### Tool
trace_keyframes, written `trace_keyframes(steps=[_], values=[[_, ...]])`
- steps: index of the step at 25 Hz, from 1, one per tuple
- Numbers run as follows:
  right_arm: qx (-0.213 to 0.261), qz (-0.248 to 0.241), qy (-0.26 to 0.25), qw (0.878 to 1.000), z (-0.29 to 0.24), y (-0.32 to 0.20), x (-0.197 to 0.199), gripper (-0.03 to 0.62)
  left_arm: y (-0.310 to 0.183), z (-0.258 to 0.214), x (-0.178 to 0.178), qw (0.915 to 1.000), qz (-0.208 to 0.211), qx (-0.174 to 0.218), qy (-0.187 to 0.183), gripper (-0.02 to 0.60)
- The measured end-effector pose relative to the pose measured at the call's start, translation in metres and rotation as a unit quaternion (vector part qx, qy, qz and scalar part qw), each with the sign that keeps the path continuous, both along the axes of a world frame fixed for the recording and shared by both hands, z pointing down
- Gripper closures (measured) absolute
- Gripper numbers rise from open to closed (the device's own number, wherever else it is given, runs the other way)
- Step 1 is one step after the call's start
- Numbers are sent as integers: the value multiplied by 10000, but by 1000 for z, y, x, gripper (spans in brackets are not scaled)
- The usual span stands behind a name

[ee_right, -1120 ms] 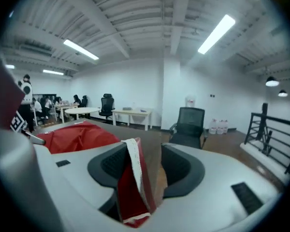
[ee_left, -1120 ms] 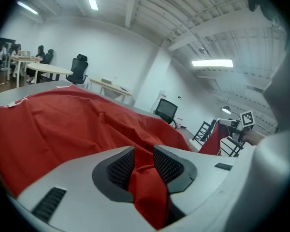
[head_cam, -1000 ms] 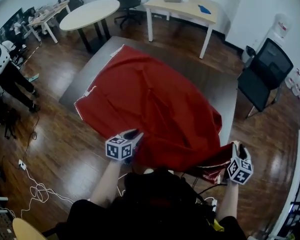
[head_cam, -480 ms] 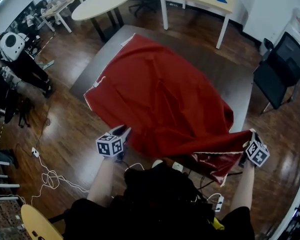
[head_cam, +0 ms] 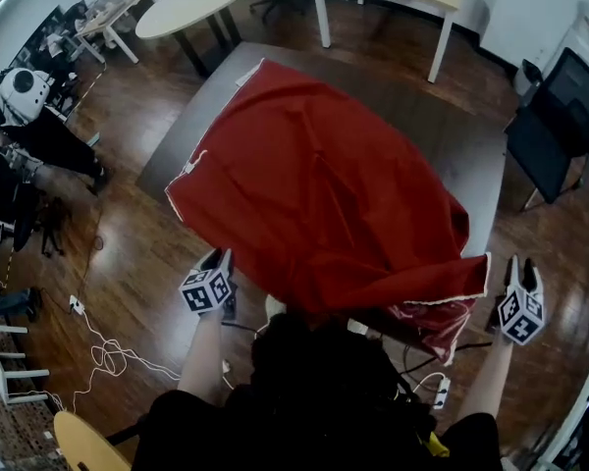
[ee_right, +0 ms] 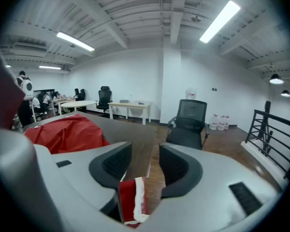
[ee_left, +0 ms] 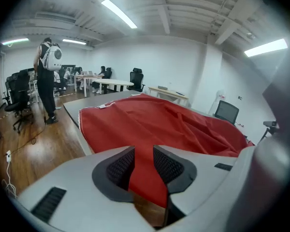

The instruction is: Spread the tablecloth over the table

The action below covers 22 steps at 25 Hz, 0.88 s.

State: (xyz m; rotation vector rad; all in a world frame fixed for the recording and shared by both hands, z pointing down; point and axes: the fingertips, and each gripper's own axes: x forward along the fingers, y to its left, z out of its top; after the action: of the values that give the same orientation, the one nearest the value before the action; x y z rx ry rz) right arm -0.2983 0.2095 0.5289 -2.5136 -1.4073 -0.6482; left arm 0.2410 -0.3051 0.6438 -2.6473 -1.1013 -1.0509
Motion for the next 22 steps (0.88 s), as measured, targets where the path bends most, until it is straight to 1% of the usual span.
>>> trace_keyframes(steps=[2,4,6,9,10,11,13,15,16,18,19,20,21,22], values=[[15,-348,26,9994,2,-31,34,408,0,8,24,9998,71,174,81,457],[85,-735,142,9972,7,-69,82,408,8,15,43,9987,355,335,158,457],[274,-1114,351,9928,19,-113,138,408,21,19,57,9945,875,493,290,457],[797,-1555,557,9830,51,-181,226,408,34,30,84,9819,1650,796,489,457],[922,-1683,526,9800,60,-205,253,408,33,33,98,9776,1821,897,551,457],[948,-1811,412,9780,66,-228,278,408,29,34,115,9737,1962,983,620,456],[795,-2033,70,9759,70,-261,324,408,25,35,146,9672,2211,1045,685,456],[673,-2160,-81,9740,70,-285,361,408,24,39,171,9616,2462,1039,618,445],[663,-2155,-60,9742,69,-297,374,408,22,43,180,9582,2591,1065,588,410],[743,-1933,93,9783,70,-318,383,408,18,50,197,9498,2820,1201,631,408],[827,-1720,193,9814,73,-325,379,408,18,55,207,9456,2902,1309,670,408],[921,-1471,264,9845,76,-332,371,408,19,59,216,9419,2954,1439,694,395],[1000,-1227,272,9870,81,-336,361,408,20,64,227,9388,2974,1586,712,371],[1052,-1020,211,9890,85,-340,350,408,22,69,237,9361,2969,1738,735,371]])
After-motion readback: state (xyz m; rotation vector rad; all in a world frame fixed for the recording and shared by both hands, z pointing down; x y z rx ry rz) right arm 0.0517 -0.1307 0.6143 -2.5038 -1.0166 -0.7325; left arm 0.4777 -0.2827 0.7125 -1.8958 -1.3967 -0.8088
